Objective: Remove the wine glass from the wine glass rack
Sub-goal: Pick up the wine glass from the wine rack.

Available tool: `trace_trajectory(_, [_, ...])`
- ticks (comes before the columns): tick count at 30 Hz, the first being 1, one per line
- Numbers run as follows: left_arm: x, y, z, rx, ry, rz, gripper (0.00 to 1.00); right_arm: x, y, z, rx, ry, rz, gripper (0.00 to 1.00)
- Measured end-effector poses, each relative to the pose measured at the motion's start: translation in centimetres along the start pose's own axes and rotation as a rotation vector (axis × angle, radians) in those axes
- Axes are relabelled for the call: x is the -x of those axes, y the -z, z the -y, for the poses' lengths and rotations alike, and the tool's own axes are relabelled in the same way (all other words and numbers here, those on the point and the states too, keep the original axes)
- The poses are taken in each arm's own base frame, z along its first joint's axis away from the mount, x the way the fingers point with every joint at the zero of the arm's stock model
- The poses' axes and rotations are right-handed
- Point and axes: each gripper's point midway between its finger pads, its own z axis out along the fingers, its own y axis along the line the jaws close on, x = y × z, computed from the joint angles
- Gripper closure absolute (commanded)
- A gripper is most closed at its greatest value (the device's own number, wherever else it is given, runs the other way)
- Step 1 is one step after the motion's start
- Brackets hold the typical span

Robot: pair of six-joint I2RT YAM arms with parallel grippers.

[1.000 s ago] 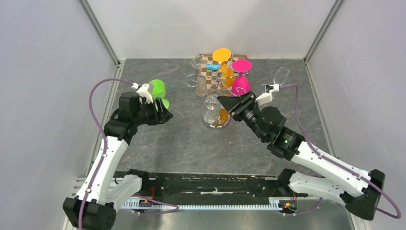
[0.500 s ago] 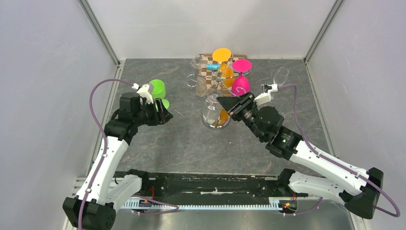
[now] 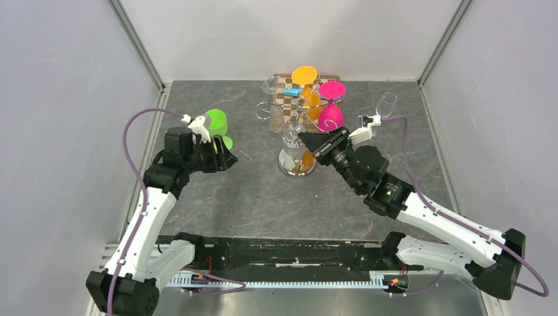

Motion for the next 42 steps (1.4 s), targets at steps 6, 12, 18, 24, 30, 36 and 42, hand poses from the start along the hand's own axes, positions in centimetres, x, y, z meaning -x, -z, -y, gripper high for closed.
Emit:
trace_trajectory(6, [-0.1, 0.0, 0.0, -0.001, -0.001, -0.002, 0.36, 0.2, 0.0, -0.7, 0.025, -0.016, 0.007, 1.0])
trace_trajectory(12, [-0.1, 0.0, 0.0, 0.002, -0.001, -0.003, 0.36, 0.2, 0.0, -0.8, 0.029, -0.015, 0.004, 1.0])
trace_trajectory(18, [0.0, 0.0, -0.1, 0.009, -0.001, -0.001, 0.36, 0.1, 0.1, -1.0, 0.037, -0.015, -0.006, 1.0])
trace_trajectory(24, [0.0, 0.0, -0.3, 0.02, -0.001, 0.003, 0.36, -0.2, 0.4, -1.1, 0.046, -0.011, -0.025, 1.0])
trace_trajectory(30, [0.0, 0.0, -0.4, 0.023, -0.001, 0.003, 0.36, -0.7, 0.5, -1.3, 0.058, -0.014, -0.055, 1.0])
trace_trajectory(36, [0.0, 0.0, -0.3, 0.022, -0.001, 0.003, 0.36, -1.2, 0.4, -1.5, 0.064, -0.03, -0.071, 1.0])
trace_trajectory(42, [0.0, 0.0, -0.3, 0.022, -0.001, 0.003, 0.36, -1.9, 0.0, -1.8, 0.076, -0.043, -0.08, 1.0])
